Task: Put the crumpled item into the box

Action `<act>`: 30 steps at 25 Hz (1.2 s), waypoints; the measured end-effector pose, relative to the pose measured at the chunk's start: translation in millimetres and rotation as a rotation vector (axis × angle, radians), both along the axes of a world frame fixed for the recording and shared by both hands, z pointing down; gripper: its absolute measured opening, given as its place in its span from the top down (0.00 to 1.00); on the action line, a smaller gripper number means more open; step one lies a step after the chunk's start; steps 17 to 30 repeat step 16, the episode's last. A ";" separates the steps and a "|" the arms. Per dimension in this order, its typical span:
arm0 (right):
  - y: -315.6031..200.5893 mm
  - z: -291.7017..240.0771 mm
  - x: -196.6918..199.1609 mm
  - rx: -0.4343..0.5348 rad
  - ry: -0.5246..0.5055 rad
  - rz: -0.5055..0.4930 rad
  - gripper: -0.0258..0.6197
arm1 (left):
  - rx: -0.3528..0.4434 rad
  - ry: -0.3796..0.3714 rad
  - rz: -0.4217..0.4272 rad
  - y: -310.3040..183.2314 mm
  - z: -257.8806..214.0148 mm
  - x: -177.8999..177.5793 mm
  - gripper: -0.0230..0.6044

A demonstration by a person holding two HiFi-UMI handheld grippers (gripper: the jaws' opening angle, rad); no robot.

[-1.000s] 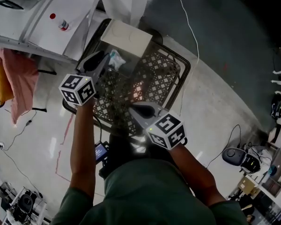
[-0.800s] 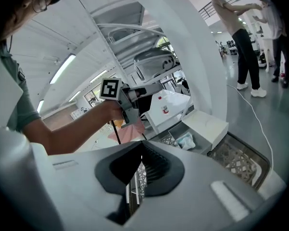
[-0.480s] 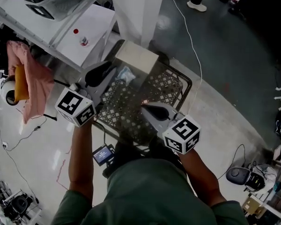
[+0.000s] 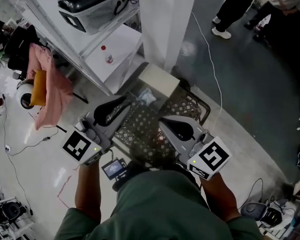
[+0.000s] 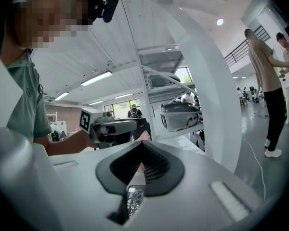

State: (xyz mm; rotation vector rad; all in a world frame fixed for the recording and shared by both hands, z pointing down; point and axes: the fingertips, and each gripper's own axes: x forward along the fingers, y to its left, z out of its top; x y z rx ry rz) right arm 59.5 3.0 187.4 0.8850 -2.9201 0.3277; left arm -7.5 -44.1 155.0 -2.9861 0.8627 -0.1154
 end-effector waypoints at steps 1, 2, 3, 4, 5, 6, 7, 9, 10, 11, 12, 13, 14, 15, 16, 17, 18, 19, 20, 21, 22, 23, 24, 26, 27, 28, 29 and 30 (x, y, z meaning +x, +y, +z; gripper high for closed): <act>1.9 -6.9 -0.1 0.013 -0.002 -0.010 0.95 | 0.006 -0.001 -0.008 5.9 -3.9 -1.6 0.84; 3.1 -12.8 0.2 0.025 -0.002 -0.019 0.95 | 0.011 -0.003 -0.017 10.8 -7.2 -3.2 0.84; 3.7 -17.8 0.9 0.034 -0.001 -0.026 0.95 | 0.014 -0.004 -0.027 14.8 -9.9 -4.8 0.85; 4.1 -22.0 1.9 0.042 0.000 -0.033 0.95 | 0.016 -0.004 -0.037 18.1 -12.0 -6.6 0.85; 4.4 -25.4 3.0 0.048 0.001 -0.039 0.95 | 0.015 -0.004 -0.047 21.0 -13.3 -8.4 0.85; 4.6 -28.1 4.2 0.052 0.001 -0.044 0.95 | 0.011 -0.004 -0.056 23.5 -13.6 -10.3 0.85; 4.6 -30.0 5.6 0.056 0.001 -0.048 0.95 | 0.006 -0.006 -0.066 25.4 -12.8 -12.3 0.85; 4.0 -31.7 8.6 0.060 0.003 -0.056 0.95 | -0.004 -0.011 -0.086 27.3 -9.7 -15.9 0.85; 4.0 -31.8 10.3 0.061 0.003 -0.058 0.95 | -0.009 -0.012 -0.094 28.2 -8.0 -17.0 0.85; 4.5 -31.6 12.1 0.060 0.004 -0.060 0.95 | -0.012 -0.012 -0.100 29.5 -6.4 -17.6 0.85; 5.5 -31.4 14.0 0.059 0.006 -0.062 0.95 | -0.015 -0.013 -0.104 31.2 -4.9 -17.7 0.85; 6.7 -31.3 15.8 0.057 0.007 -0.063 0.95 | -0.019 -0.014 -0.107 33.2 -3.5 -17.5 0.85; 8.1 -31.2 17.7 0.055 0.009 -0.064 0.95 | -0.024 -0.014 -0.109 35.3 -2.5 -16.6 0.85; 9.6 -31.2 19.6 0.053 0.011 -0.065 0.95 | -0.031 -0.014 -0.111 37.5 -1.8 -15.5 0.85; 11.0 -31.2 21.5 0.051 0.012 -0.066 0.95 | -0.039 -0.013 -0.114 39.7 -1.3 -14.2 0.85; 11.0 -31.2 21.5 0.051 0.012 -0.066 0.95 | -0.039 -0.013 -0.114 39.7 -1.3 -14.2 0.85; 11.0 -31.2 21.5 0.051 0.012 -0.066 0.95 | -0.039 -0.013 -0.114 39.7 -1.3 -14.2 0.85; 11.0 -31.2 21.5 0.051 0.012 -0.066 0.95 | -0.039 -0.013 -0.114 39.7 -1.3 -14.2 0.85; 11.0 -31.2 21.5 0.051 0.012 -0.066 0.95 | -0.039 -0.013 -0.114 39.7 -1.3 -14.2 0.85; 11.0 -31.2 21.5 0.051 0.012 -0.066 0.95 | -0.039 -0.013 -0.114 39.7 -1.3 -14.2 0.85; 11.0 -31.2 21.5 0.051 0.012 -0.066 0.95 | -0.039 -0.013 -0.114 39.7 -1.3 -14.2 0.85; 11.0 -31.2 21.5 0.051 0.012 -0.066 0.95 | -0.039 -0.013 -0.114 39.7 -1.3 -14.2 0.85; 11.0 -31.2 21.5 0.051 0.012 -0.066 0.95 | -0.039 -0.013 -0.114 39.7 -1.3 -14.2 0.85; 11.0 -31.2 21.5 0.051 0.012 -0.066 0.95 | -0.039 -0.013 -0.114 39.7 -1.3 -14.2 0.85; 11.0 -31.2 21.5 0.051 0.012 -0.066 0.95 | -0.039 -0.013 -0.114 39.7 -1.3 -14.2 0.85; 11.0 -31.2 21.5 0.051 0.012 -0.066 0.95 | -0.039 -0.013 -0.114 39.7 -1.3 -14.2 0.85; 11.0 -31.2 21.5 0.051 0.012 -0.066 0.95 | -0.039 -0.013 -0.114 39.7 -1.3 -14.2 0.85; 11.0 -31.2 21.5 0.051 0.012 -0.066 0.95 | -0.039 -0.013 -0.114 39.7 -1.3 -14.2 0.85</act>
